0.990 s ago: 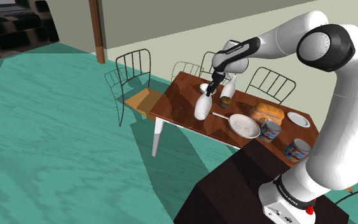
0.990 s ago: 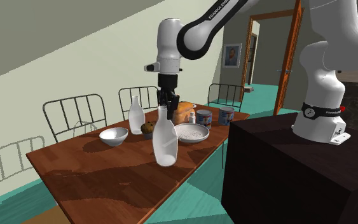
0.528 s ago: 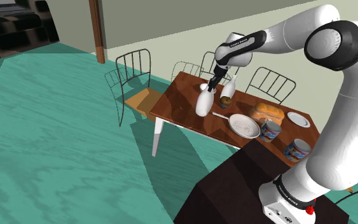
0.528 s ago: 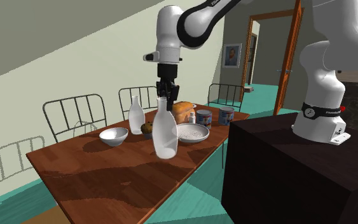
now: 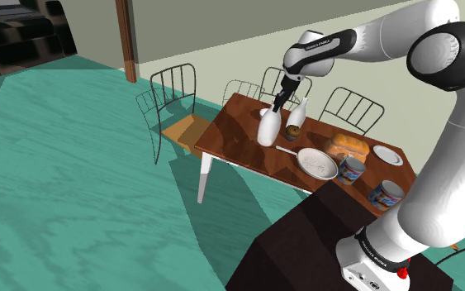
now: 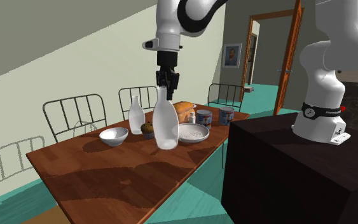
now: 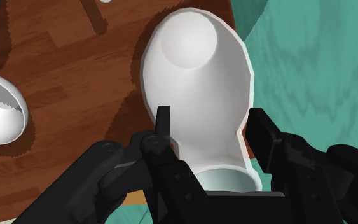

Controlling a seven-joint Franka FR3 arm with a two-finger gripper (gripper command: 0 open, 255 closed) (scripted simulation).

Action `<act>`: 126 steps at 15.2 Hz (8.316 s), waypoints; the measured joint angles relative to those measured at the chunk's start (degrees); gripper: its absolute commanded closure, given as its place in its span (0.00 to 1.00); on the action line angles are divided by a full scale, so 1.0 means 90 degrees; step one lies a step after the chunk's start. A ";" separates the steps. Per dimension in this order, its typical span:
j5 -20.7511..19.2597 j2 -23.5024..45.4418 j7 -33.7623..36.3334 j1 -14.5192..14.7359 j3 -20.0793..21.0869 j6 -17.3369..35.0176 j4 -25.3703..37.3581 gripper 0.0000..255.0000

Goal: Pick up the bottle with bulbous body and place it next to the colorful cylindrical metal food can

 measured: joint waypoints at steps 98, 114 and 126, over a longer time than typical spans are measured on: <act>-0.1252 -0.3391 -0.5652 -0.2401 -0.3921 -0.1544 -0.1835 1.00; -0.0563 -0.2536 -0.6239 -0.2313 -0.4200 -0.0173 -0.2602 1.00; 0.0488 -0.1594 -0.7041 -0.2354 -0.4170 0.0780 -0.2984 1.00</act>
